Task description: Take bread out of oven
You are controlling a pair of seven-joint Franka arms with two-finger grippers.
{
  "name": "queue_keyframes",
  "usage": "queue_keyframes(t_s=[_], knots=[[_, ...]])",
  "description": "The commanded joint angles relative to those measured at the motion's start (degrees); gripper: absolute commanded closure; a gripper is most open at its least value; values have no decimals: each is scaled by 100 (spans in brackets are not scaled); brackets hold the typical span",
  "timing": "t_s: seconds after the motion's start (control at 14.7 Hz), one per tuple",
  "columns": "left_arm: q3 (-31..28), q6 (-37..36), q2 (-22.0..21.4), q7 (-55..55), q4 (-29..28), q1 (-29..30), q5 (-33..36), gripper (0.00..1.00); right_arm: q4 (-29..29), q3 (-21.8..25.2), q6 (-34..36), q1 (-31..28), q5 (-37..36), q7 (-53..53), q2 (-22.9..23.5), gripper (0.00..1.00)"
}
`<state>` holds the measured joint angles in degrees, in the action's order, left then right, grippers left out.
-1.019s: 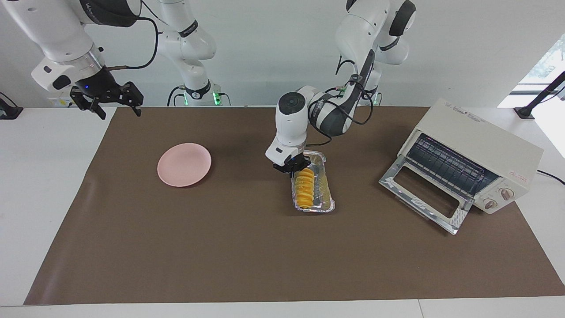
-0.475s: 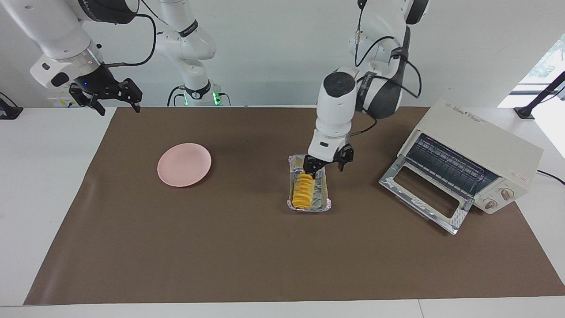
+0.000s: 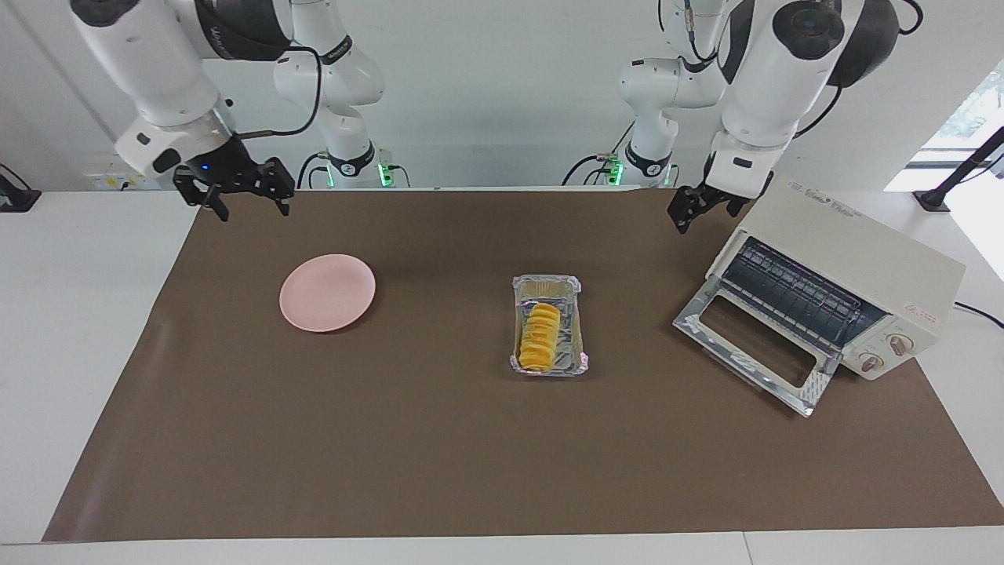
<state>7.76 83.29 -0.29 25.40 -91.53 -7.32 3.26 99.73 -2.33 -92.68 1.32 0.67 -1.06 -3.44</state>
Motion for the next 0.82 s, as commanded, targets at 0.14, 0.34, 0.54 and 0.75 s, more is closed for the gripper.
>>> queue_keyframes(t_s=[0.14,0.34,0.54,0.75], knots=[[14,-585,-533,-1105,-260,633,-141,0,328,-4,-1162,1158,65,-1614,509,0],[393,-683,-542,-1537,-269,1197,-229,0,83,-4,-1778,1877,74,-2668,1167,0],[402,-472,-385,-1661,-138,1242,-255,0,-1126,13,-1991,2791,-31,-4029,2781,0],[358,-463,-138,-1644,-102,1198,-343,0,-1711,22,-2130,3119,-146,-4683,3525,0]])
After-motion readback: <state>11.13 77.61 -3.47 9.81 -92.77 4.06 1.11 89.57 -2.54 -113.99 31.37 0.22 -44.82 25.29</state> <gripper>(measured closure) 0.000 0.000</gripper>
